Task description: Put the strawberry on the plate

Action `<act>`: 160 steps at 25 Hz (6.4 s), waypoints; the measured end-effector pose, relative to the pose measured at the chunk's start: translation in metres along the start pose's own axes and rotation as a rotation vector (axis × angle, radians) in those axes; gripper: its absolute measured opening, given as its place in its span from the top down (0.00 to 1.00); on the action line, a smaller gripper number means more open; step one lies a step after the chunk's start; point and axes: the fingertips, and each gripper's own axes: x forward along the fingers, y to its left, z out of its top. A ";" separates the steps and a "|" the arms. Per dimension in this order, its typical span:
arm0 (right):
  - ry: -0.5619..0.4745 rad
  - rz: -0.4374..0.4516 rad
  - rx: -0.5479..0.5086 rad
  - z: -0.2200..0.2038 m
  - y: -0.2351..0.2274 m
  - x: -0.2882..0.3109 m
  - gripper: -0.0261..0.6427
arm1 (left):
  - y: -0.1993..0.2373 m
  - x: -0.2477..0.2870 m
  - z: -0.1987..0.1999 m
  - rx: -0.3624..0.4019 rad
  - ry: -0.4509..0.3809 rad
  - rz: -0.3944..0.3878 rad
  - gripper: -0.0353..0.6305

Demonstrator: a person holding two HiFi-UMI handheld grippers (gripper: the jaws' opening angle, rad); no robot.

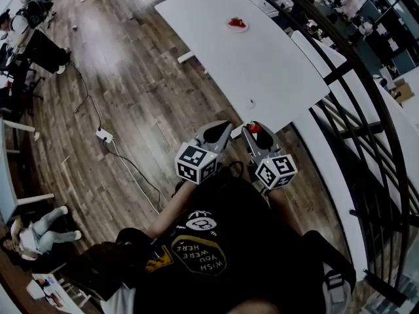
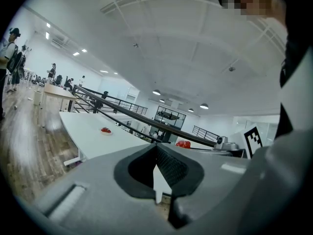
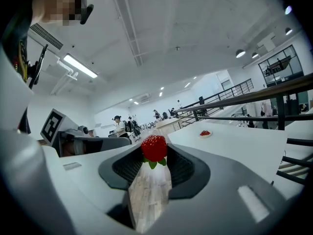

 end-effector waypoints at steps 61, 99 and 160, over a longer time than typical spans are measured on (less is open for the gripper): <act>0.041 -0.185 0.036 0.106 -0.174 0.335 0.72 | 0.316 0.227 0.158 0.000 0.082 -0.095 0.94; 0.072 -0.314 0.059 0.127 -0.274 0.468 0.72 | 0.434 0.358 0.172 0.010 0.240 -0.219 0.94; 0.239 -0.436 0.178 0.039 -0.414 0.580 0.72 | 0.541 0.482 0.088 0.017 0.472 -0.267 0.94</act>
